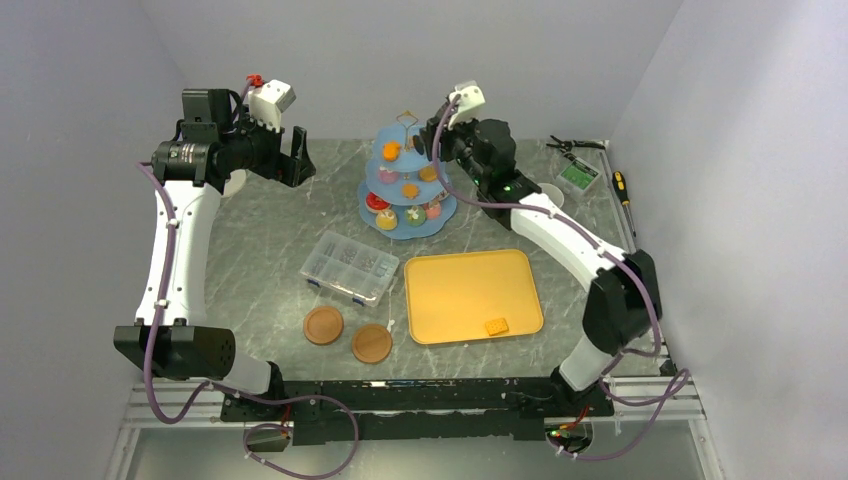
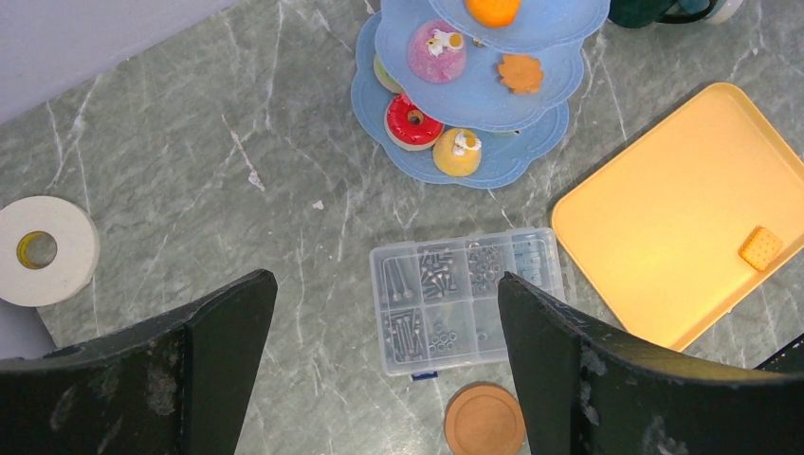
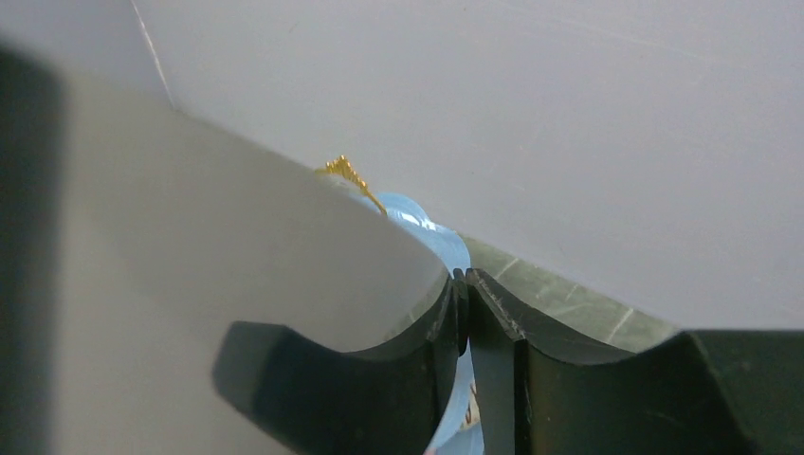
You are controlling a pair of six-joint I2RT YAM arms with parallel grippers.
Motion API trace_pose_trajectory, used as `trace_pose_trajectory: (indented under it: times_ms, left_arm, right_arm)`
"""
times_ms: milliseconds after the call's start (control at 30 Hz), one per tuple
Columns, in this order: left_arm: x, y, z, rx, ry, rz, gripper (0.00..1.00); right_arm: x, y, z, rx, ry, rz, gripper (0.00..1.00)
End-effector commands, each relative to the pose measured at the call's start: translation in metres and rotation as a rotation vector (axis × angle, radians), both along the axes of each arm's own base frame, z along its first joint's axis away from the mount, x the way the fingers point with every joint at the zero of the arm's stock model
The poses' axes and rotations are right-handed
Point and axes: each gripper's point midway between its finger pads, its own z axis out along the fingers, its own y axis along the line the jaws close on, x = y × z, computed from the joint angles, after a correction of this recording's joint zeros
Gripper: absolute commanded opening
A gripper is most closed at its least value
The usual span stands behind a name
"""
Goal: Serve the afternoon tea
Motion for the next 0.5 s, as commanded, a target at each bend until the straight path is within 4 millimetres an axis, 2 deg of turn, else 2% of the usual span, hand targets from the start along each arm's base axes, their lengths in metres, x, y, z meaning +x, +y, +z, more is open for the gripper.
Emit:
trace_pose_trajectory:
  times_ms: [0, 133, 233, 367, 467]
  left_arm:
    - [0.001, -0.001, 0.023, -0.004, -0.079, -0.01, 0.93]
    - [0.001, -0.001, 0.023, -0.004, -0.082, -0.016, 0.93]
    - [0.0, -0.002, 0.022, -0.004, -0.081, -0.022, 0.93]
    - [-0.001, -0.003, 0.02, -0.007, -0.079, -0.025, 0.93]
    - [-0.001, -0.003, 0.021, -0.011, -0.078, -0.028, 0.93]
  right_arm:
    - [-0.038, -0.032, 0.056, 0.081, -0.089, -0.042, 0.59]
    - [-0.076, -0.059, 0.038, 0.094, -0.017, -0.084, 0.58]
    - [-0.106, -0.081, 0.004, 0.079, 0.073, -0.132, 0.58]
    - [-0.148, -0.108, -0.055, 0.073, 0.2, -0.2, 0.57]
    - [-0.18, -0.124, -0.087, 0.079, 0.27, -0.237, 0.57]
